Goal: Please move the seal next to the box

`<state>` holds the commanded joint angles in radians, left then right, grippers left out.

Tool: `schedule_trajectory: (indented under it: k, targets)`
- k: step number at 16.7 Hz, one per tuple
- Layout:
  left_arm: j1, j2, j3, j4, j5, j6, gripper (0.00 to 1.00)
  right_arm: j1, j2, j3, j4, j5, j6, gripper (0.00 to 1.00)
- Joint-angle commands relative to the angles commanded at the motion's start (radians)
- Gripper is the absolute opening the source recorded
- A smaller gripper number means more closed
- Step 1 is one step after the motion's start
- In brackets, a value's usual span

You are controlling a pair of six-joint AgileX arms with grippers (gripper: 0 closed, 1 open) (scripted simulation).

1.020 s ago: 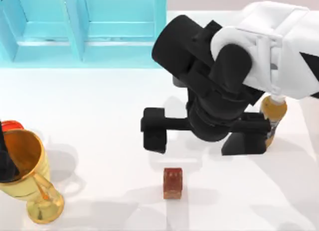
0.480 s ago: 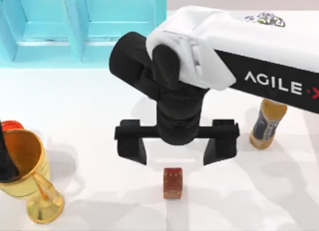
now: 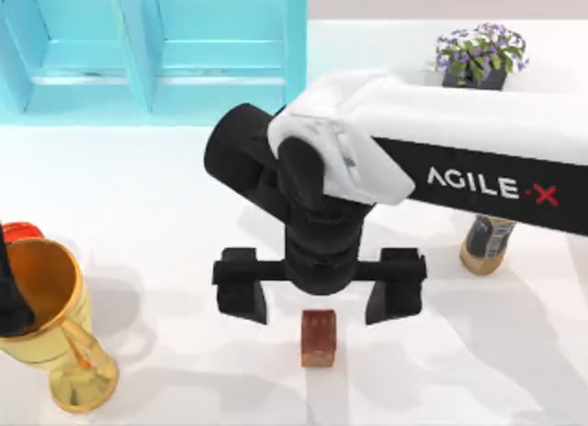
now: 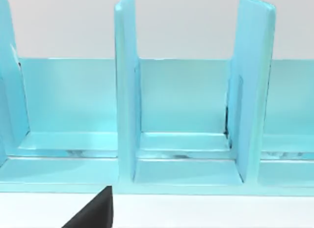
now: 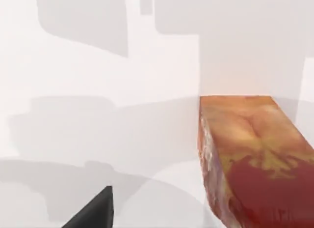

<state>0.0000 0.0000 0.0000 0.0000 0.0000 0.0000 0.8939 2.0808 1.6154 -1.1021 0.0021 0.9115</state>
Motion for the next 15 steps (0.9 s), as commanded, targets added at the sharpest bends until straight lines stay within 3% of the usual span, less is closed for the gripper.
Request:
schedule_trajectory:
  k: [4,9,15]
  targets:
    - [0.000,0.000,0.000,0.000,0.000,0.000,1.00,0.003,0.045,-0.118,0.166,0.000,0.004,1.00]
    - [0.000,0.000,0.000,0.000,0.000,0.000,1.00,0.004,0.053,-0.139,0.189,0.000,0.005,1.00]
    - [0.000,0.000,0.000,0.000,0.000,0.000,1.00,0.004,0.053,-0.139,0.189,0.000,0.005,0.55]
